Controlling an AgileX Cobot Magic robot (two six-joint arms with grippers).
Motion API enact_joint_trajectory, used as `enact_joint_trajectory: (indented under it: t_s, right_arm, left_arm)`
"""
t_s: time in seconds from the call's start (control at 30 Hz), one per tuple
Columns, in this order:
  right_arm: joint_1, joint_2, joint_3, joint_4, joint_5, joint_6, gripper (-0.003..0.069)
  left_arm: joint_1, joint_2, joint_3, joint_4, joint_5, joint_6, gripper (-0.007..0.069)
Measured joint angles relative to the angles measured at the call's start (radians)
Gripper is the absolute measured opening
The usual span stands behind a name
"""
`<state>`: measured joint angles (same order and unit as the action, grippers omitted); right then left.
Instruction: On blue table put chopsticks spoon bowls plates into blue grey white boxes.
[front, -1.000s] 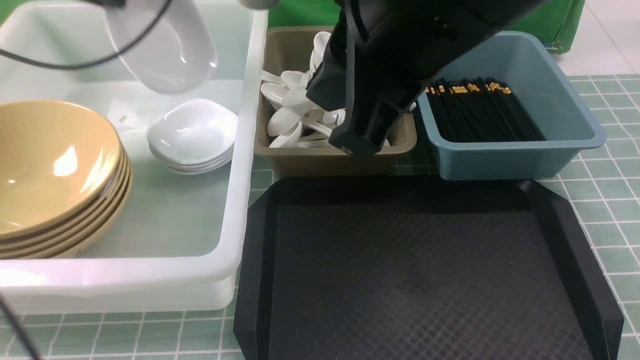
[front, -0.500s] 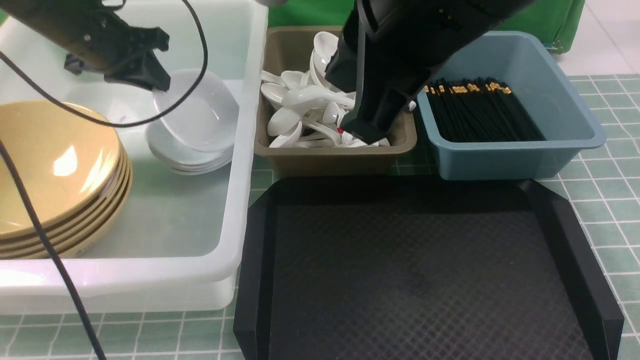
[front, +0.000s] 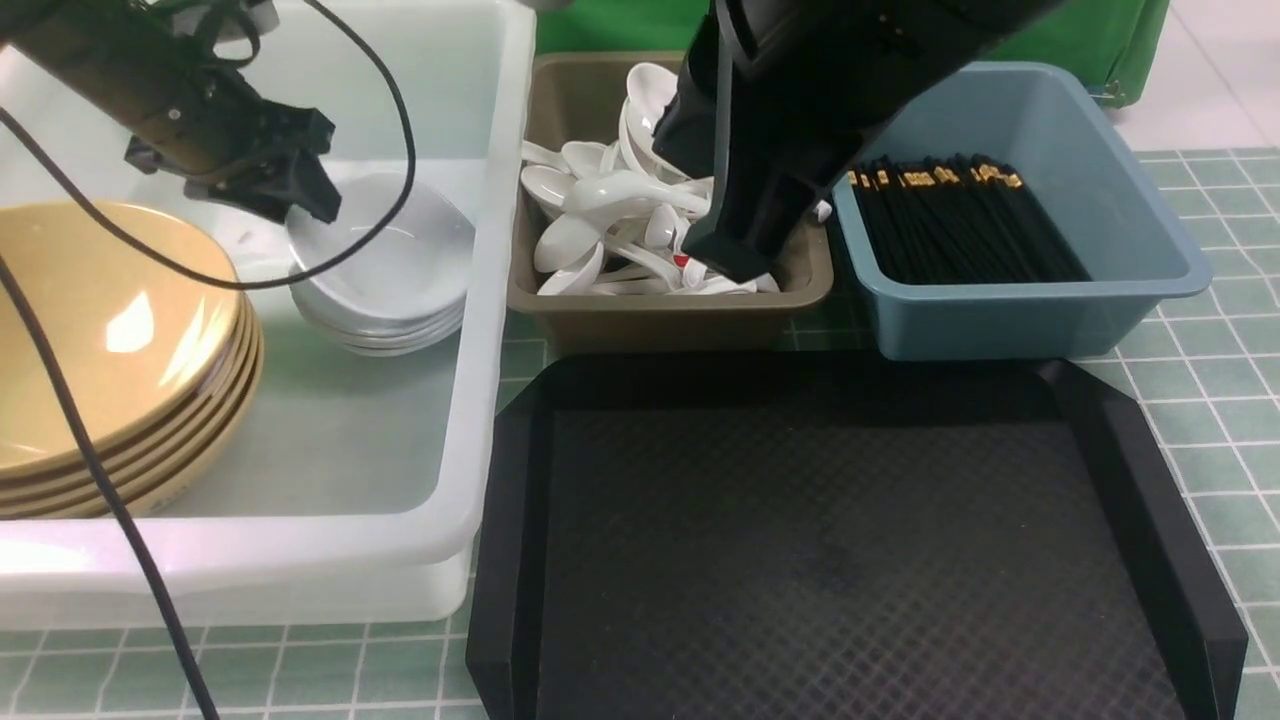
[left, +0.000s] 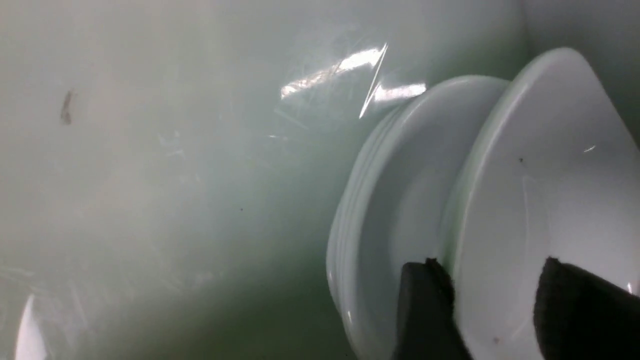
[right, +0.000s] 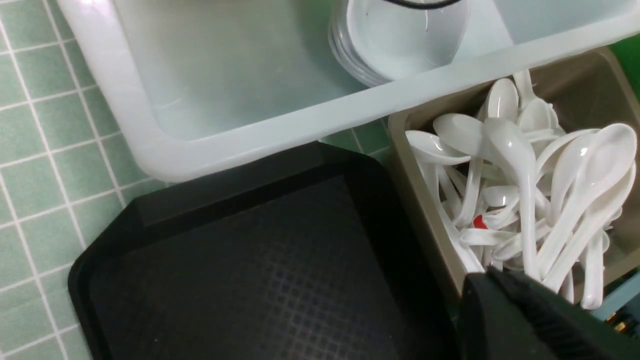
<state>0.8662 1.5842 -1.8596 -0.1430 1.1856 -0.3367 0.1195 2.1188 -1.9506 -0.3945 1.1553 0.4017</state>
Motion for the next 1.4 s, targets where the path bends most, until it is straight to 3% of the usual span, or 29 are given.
enact_joint_trajectory:
  t_s: [0.1, 0.23, 0.3, 0.4, 0.47, 0.53, 0.57, 0.63, 0.7, 0.87, 1.1, 1.23, 1.3, 1.4]
  right_arm:
    - [0.0, 0.0, -0.001, -0.011, 0.034, 0.022, 0.0048]
    - [0.0, -0.003, 0.0, -0.03, 0.066, 0.051, 0.0048]
    - [0.0, -0.021, 0.02, -0.035, 0.069, 0.076, 0.0048]
    - [0.0, -0.075, 0.09, -0.035, 0.06, 0.101, 0.0048]
    - [0.0, -0.155, 0.2, -0.035, 0.009, 0.123, 0.0048]
    - [0.0, -0.205, 0.281, -0.035, -0.025, 0.131, 0.0048]
    - [0.0, -0.212, 0.292, -0.035, -0.03, 0.132, 0.0048]
    - [-0.018, -0.309, 0.447, -0.011, -0.102, 0.144, 0.0048]
    - [-0.032, -0.341, 0.512, 0.013, -0.131, 0.149, 0.0048]
    - [-0.119, -0.523, 0.778, 0.162, -0.261, 0.091, 0.0048]
    - [-0.136, -0.734, 0.994, 0.333, -0.494, -0.019, 0.0048]
    - [-0.136, -0.819, 1.059, 0.469, -0.59, -0.133, 0.0048]
    - [-0.136, -0.886, 1.101, 0.593, -0.659, -0.271, 0.0048]
    - [-0.136, -0.911, 1.111, 0.633, -0.686, -0.311, 0.0048]
  left_arm:
    - [0.0, -0.058, -0.017, 0.001, 0.045, 0.001, 0.0454]
    - [-0.001, -0.137, -0.06, 0.011, 0.075, -0.029, 0.0475]
    - [-0.007, -0.208, -0.068, 0.04, 0.078, -0.071, 0.0435]
    - [-0.029, -0.33, -0.03, 0.123, 0.083, -0.102, 0.0314]
    - [-0.068, -0.46, 0.07, 0.227, 0.087, -0.124, 0.0143]
    - [-0.089, -0.545, 0.161, 0.263, 0.089, -0.134, 0.0068]
    - [-0.091, -0.545, 0.161, 0.267, 0.089, -0.137, 0.0068]
    - [-0.122, -0.725, 0.392, 0.296, 0.081, -0.164, 0.0003]
    - [-0.127, -0.787, 0.471, 0.299, 0.06, -0.17, -0.0002]
    - [-0.128, -1.183, 0.912, 0.28, -0.17, -0.189, -0.0008]
    - [-0.128, -1.684, 1.29, 0.241, -0.37, -0.233, -0.0008]
    - [-0.128, -1.881, 1.389, 0.25, -0.377, -0.278, -0.0008]
    - [-0.128, -1.997, 1.433, 0.266, -0.369, -0.302, -0.0008]
    - [-0.128, -2.031, 1.443, 0.272, -0.364, -0.303, -0.0008]
